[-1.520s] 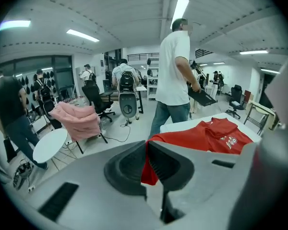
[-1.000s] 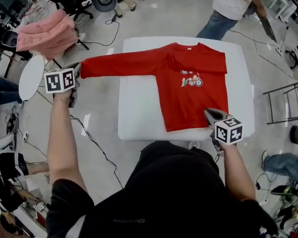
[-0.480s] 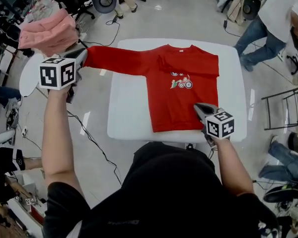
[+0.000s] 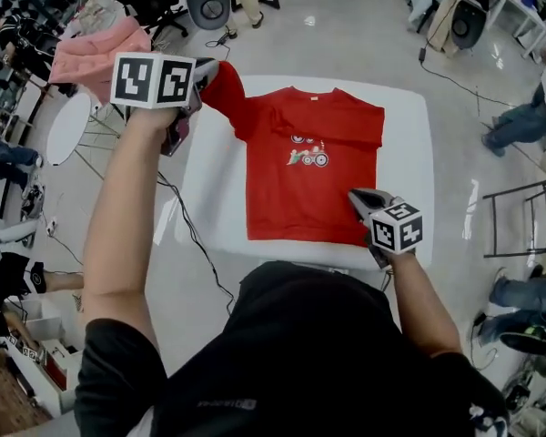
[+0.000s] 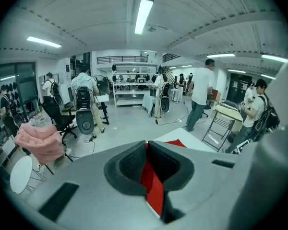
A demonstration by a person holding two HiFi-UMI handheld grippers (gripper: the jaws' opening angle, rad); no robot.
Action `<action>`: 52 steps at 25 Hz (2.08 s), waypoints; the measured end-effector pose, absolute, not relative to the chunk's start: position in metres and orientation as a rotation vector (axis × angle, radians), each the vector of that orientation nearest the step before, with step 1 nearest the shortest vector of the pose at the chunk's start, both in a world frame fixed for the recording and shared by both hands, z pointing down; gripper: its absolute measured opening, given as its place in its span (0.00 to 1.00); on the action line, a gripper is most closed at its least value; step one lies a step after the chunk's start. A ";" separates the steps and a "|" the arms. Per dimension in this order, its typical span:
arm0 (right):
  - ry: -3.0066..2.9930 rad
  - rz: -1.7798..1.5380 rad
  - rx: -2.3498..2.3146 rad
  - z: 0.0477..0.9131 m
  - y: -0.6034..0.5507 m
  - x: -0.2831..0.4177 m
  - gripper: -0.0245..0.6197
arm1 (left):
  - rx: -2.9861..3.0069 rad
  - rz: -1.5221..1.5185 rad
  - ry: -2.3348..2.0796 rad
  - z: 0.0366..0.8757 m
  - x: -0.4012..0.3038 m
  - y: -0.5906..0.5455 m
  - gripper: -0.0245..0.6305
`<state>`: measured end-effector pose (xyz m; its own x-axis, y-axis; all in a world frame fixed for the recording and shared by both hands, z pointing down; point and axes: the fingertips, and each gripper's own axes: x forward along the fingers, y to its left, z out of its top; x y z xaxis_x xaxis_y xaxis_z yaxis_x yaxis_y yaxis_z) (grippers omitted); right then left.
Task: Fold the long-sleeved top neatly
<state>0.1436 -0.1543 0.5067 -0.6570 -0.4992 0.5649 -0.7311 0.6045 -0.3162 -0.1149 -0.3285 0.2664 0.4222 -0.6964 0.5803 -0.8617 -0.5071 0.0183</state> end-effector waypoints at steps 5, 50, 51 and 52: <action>-2.439 0.752 0.970 0.503 -0.150 0.173 0.05 | 2.339 0.824 -1.291 0.280 -0.041 -0.342 0.07; -2.328 0.871 1.051 0.545 -0.153 0.298 0.05 | 2.208 0.744 -0.998 0.464 0.192 -0.374 0.13; -2.336 0.858 1.038 0.543 -0.154 0.295 0.05 | 2.214 0.736 -1.017 0.456 0.183 -0.370 0.13; -2.344 0.845 1.024 0.541 -0.154 0.291 0.05 | 2.220 0.730 -1.038 0.449 0.175 -0.365 0.13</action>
